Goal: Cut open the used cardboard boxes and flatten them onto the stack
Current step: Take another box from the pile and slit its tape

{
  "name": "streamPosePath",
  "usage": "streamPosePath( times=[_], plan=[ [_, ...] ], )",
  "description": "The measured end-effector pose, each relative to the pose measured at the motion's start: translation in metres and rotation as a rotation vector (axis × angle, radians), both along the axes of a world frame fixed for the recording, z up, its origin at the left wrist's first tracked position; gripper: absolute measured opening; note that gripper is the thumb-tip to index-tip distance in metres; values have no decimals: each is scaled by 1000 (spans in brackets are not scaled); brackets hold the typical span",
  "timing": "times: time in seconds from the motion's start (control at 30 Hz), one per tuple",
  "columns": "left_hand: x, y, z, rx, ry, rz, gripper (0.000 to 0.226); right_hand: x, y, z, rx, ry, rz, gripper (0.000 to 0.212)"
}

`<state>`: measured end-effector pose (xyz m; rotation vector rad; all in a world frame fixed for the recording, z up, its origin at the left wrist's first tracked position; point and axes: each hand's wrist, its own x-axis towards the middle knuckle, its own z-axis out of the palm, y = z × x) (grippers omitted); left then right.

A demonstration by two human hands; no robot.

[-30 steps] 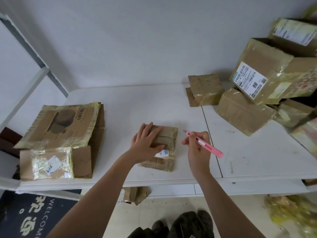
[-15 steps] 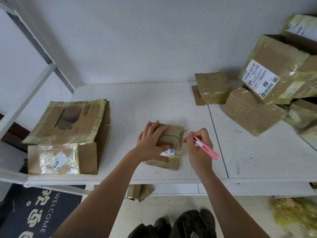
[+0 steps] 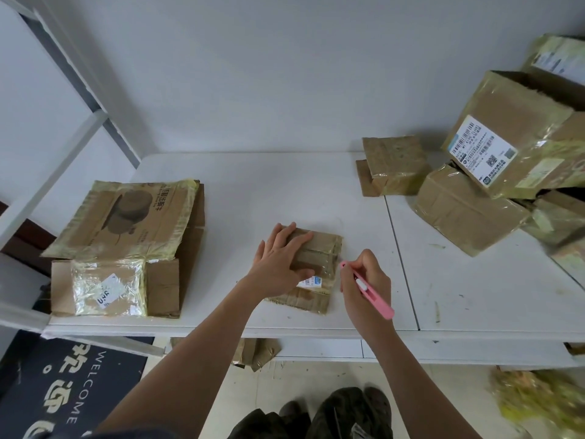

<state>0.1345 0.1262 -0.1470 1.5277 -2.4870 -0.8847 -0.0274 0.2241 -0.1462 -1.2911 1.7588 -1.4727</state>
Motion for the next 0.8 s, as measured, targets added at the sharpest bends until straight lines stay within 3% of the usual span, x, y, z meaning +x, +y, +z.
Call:
streamPosePath(
  times=[0.27, 0.43, 0.57, 0.7, 0.8],
  plan=[
    [-1, 1, 2, 4, 34, 12, 73, -4, 19, 5, 9, -7, 95, 23],
    [-2, 6, 7, -21, 65, 16, 65, -22, -11, 13, -100, -48, -30, 16],
    [-4, 11, 11, -53, 77, -63, 54, -21, -42, 12, -14, -73, -2, 13],
    [3, 6, 13, -191, 97, 157, 69, -5, -33, 3, -72, -32, -48, 12],
    [9, 0, 17, -101, 193, 386, 67, 10, -11, -5, -145, -6, -152, 12]
  ],
)
